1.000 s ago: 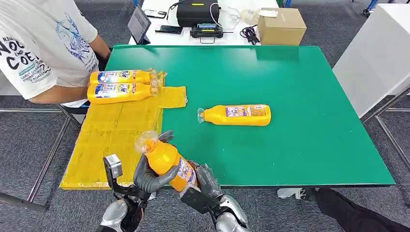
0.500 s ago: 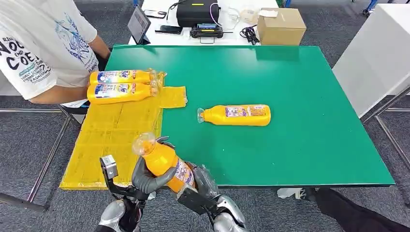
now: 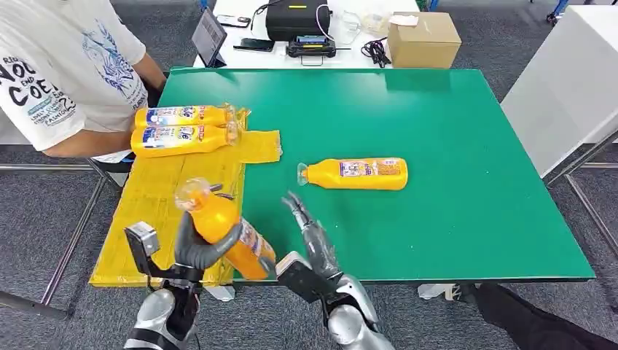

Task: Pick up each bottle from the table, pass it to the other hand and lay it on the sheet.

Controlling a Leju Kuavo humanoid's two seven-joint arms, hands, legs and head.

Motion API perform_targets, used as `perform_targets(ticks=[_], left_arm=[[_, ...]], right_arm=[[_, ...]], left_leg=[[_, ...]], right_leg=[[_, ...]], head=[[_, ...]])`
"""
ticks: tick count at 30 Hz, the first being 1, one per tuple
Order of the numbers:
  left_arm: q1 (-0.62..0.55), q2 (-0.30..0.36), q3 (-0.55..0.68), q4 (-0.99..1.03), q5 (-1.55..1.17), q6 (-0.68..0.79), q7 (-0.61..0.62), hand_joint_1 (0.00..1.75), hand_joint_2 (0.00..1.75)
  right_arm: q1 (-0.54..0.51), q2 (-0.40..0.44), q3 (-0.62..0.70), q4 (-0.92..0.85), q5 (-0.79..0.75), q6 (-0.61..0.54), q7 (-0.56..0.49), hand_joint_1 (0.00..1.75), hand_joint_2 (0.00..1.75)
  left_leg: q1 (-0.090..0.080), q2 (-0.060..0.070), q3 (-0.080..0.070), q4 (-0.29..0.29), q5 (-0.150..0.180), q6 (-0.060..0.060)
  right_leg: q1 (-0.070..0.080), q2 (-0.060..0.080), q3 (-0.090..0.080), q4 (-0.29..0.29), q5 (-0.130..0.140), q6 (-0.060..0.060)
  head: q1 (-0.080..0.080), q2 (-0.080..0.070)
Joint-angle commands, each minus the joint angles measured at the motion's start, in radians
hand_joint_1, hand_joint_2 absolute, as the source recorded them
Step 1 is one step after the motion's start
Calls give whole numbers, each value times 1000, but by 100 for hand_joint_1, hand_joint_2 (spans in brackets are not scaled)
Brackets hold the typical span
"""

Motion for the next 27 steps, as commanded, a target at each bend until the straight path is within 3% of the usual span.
perform_targets(ticks=[1,8,9,14,17,18,24,27], left_arm=[[-58,15,125,44,-11,52,-8,175,175],[-119,20,164,14,-194,246,-114,175,175],[-143,34,150,8,-331,346,-154,175,175],[-146,31,155,5,-338,343,-143,175,175],[-187,62,137,46,-572,488,-158,175,175],[-208,81,124,70,-674,540,-152,175,175],[-300,125,109,231,-949,663,-95,175,175],[-359,178,35,391,-1293,725,57,175,175]], right_arm=[[71,-98,-83,-289,-99,61,-13,0,0],[138,-45,-150,-439,-210,49,-100,0,0],[130,-33,-151,-449,-187,11,-113,0,0],[125,-34,-147,-443,-185,6,-109,0,0],[99,-18,-145,-397,-210,-17,-106,0,0],[88,-18,-134,-380,-204,-25,-104,0,175],[46,-14,-81,-298,-209,-24,-103,0,175],[24,-19,-57,-259,-196,-7,-90,0,175]], left_leg=[[1,-2,1,0,-1,-1],[2,-3,1,2,-2,-2],[1,-3,-1,2,-1,-2],[1,-1,1,0,0,-1],[2,1,3,1,-2,-2],[1,0,2,0,-1,-2],[2,1,3,-1,-1,-2],[1,1,4,-1,0,-2]], right_leg=[[1,-3,2,0,-1,-2],[2,-4,2,2,-2,-3],[1,-3,1,2,-2,-2],[1,-1,1,0,0,-1],[2,0,3,0,-1,-2],[1,0,3,0,-1,-2],[2,1,4,-1,0,-3],[2,0,5,-1,0,-3]], head=[[0,0],[0,0],[0,0],[0,0],[0,0],[0,0],[0,0],[0,0]])
